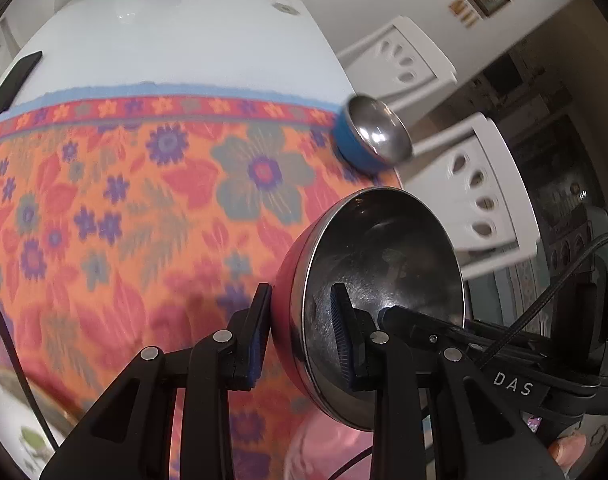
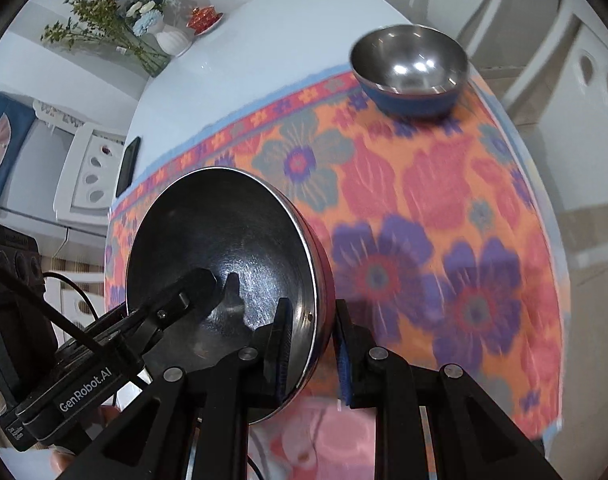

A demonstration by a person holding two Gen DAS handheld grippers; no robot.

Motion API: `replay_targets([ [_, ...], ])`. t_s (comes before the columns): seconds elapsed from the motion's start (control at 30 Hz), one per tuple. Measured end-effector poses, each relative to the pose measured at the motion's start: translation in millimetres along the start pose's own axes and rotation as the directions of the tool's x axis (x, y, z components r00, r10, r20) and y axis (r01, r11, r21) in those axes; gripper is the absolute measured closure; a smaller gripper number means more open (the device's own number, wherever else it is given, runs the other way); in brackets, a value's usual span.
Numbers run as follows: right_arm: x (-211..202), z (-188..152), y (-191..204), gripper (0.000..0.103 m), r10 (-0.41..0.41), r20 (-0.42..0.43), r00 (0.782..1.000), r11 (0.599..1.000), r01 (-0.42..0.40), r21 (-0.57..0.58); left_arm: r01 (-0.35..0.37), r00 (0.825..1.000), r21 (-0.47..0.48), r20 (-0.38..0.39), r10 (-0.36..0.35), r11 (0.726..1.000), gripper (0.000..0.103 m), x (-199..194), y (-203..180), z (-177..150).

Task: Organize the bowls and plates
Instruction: 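Lift the red-bottomed steel bowl and carry it over the pink bowl, then lower the steel bowl into the pink bowl and open both grippers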

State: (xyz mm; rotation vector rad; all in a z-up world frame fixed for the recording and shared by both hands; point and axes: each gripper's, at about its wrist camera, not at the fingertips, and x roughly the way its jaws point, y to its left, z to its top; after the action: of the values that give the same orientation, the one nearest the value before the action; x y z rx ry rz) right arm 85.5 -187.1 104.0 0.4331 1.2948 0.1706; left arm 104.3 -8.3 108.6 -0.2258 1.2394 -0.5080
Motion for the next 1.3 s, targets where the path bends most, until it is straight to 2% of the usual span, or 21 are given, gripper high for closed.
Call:
replay_targets([
  [0.27, -23.7, -69.8, -15.6, 0.083, -0.018, -0.012, 1.000, 1.000, 0.019, 0.023, 0.021, 0.999, 0.029, -0.036, -0.020, 0.999, 0.078, -13.2, -18.4, -59.4],
  [0.6, -35.3, -123.9, -27.5, 0.083, -0.035, -0.019, 0.999, 0.998, 0.036, 0.050, 0.018, 0.997, 0.062, -0.070, -0.014, 0.998, 0.075, -18.0, -34.5, -109.0],
  [0.8, -26.8, -139.2, -38.1, 0.083, -0.072, -0.041, 0.997, 0.995, 0.075, 0.065, -0.002, 0.995, 0.092, -0.098, 0.011, 0.996, 0.075, -7.7, -40.8, -124.2],
  [1.1, -19.2, -144.7, -49.4, 0.083, -0.101, -0.047, 0.994, 0.990, 0.105, 0.090, -0.019, 0.993, 0.098, -0.113, 0.030, 0.995, 0.073, 2.1, -34.8, -126.0],
  [1.3, -17.7, -143.2, -50.5, 0.083, -0.104, -0.054, 0.993, 0.990, 0.109, 0.092, -0.058, 0.996, 0.101, -0.060, 0.064, 0.993, 0.069, -9.3, -28.1, -120.8],
])
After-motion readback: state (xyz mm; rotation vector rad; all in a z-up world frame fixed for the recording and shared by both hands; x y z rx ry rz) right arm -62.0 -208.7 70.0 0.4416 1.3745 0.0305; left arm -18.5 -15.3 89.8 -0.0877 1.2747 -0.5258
